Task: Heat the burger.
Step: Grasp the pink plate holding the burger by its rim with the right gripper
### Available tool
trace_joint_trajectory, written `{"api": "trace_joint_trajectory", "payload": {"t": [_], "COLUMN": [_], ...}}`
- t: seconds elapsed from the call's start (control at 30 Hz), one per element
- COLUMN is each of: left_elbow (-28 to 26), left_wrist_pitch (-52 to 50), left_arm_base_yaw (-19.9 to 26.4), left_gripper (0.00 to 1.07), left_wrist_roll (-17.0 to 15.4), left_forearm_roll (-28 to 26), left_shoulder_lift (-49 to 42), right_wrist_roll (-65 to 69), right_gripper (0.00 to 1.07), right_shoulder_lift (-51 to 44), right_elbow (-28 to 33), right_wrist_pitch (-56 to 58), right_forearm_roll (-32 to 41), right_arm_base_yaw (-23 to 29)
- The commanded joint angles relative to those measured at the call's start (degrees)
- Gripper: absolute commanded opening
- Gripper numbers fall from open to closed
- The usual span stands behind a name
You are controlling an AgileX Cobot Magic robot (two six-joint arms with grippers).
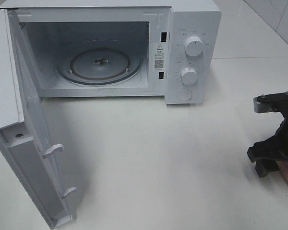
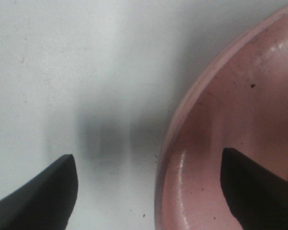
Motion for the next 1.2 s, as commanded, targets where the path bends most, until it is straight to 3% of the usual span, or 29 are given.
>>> {"api": "trace_joint_trajectory", "payload": {"t": [0.03,0.27,0.4,0.5,0.53,0.57,0.6,0.67,0.7,0.73,0.8,0.87,1.2], "left_elbow": [0.29,0.29,0.29,0.29,0.29,0.29,0.29,0.29,0.29,0.29,0.29,0.29,0.29], "left_wrist_pitch": [-0.57,-0.57,-0.57,-0.57,-0.57,-0.57,-0.57,-0.57,-0.57,-0.57,-0.57,-0.57,-0.57], "left_arm_base_yaw": [0.17,0.17,0.17,0.17,0.17,0.17,0.17,0.17,0.17,0.17,0.17,0.17,0.17], "left_gripper": [1.00,1.00,1.00,1.00,1.00,1.00,1.00,1.00,1.00,1.00,1.00,1.00,1.00], "left_wrist_roll": [0.06,0.06,0.06,0.06,0.06,0.06,0.06,0.06,0.06,0.06,0.06,0.06,0.06], "left_forearm_roll": [0.00,0.00,0.00,0.00,0.00,0.00,0.00,0.00,0.00,0.00,0.00,0.00,0.00], "left_shoulder_lift": [-1.03,-1.03,-1.03,-1.03,-1.03,-1.03,-1.03,-1.03,-1.03,-1.03,-1.03,-1.03,-1.03], "right_wrist_roll": [0.63,1.95,3.55,4.41,4.87,4.87,4.87,4.87,4.87,4.87,4.81,4.70,4.87], "right_gripper": [0.76,0.74,0.64,0.54,0.46,0.46,0.37,0.31,0.21,0.21,0.06,0.00,0.00], "right_shoulder_lift": [1.60,1.60,2.35,2.64,2.64,2.64,2.64,2.64,2.64,2.64,2.64,2.64,2.29], "right_elbow": [0.46,0.46,0.46,0.46,0.46,0.46,0.46,0.46,0.46,0.46,0.46,0.46,0.46], "right_wrist_pitch": [0.57,0.63,1.03,1.55,1.89,1.89,2.41,2.46,2.46,2.46,2.46,2.46,3.32], "right_forearm_roll": [-0.69,-2.46,-3.61,-3.84,-3.95,-3.95,-4.13,-4.30,-4.47,-4.47,-4.53,-4.93,-5.10], "right_arm_base_yaw": [-0.29,-0.29,-0.29,-0.29,-0.29,-0.29,-0.29,-0.29,-0.29,-0.29,-0.29,-0.29,-0.11]}}
